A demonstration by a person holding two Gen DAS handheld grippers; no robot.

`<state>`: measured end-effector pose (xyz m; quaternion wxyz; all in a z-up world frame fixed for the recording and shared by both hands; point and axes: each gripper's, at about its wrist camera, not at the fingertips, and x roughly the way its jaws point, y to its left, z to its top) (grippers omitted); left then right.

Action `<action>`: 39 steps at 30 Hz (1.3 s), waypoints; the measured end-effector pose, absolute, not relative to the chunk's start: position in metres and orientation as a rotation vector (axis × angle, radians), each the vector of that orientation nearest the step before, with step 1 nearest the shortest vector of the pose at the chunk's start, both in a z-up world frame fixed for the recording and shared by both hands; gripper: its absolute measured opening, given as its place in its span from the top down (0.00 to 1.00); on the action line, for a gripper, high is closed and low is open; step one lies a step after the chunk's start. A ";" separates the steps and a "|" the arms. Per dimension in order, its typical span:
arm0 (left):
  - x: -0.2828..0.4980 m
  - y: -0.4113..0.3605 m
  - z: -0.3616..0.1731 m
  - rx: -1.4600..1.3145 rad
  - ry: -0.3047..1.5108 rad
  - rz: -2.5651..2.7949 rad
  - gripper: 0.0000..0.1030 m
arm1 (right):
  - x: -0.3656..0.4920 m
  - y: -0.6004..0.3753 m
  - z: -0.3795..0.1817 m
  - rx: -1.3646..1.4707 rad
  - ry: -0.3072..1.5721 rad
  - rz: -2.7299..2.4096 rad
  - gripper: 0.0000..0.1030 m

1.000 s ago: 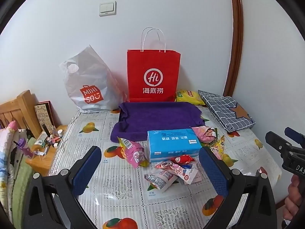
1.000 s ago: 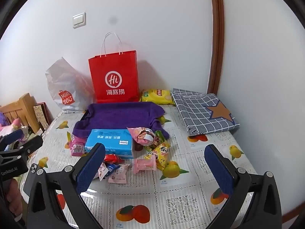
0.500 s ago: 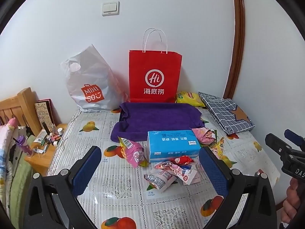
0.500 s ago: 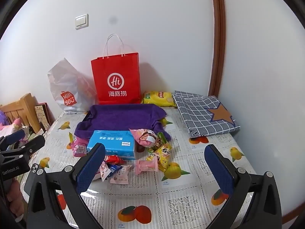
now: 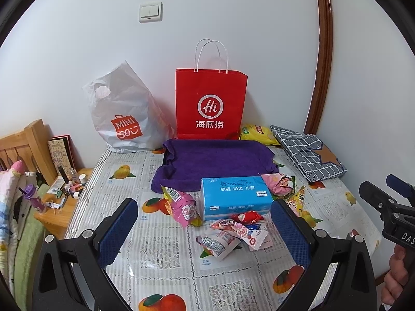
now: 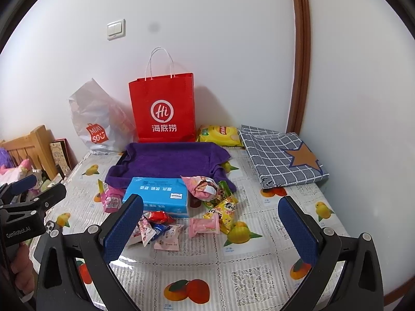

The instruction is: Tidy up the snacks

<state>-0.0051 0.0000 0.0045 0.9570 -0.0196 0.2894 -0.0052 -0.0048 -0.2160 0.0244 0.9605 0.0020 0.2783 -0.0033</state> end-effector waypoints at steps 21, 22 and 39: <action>-0.008 0.001 0.003 -0.039 0.579 -0.011 0.00 | -0.008 -0.214 0.023 0.008 0.555 0.004 0.00; -0.008 0.002 0.003 -0.041 0.580 -0.011 0.00 | -0.008 -0.214 0.023 0.008 0.556 0.004 0.00; -0.010 -0.003 0.004 -0.026 0.577 -0.011 0.00 | -0.010 -0.213 0.024 0.012 0.551 0.009 0.00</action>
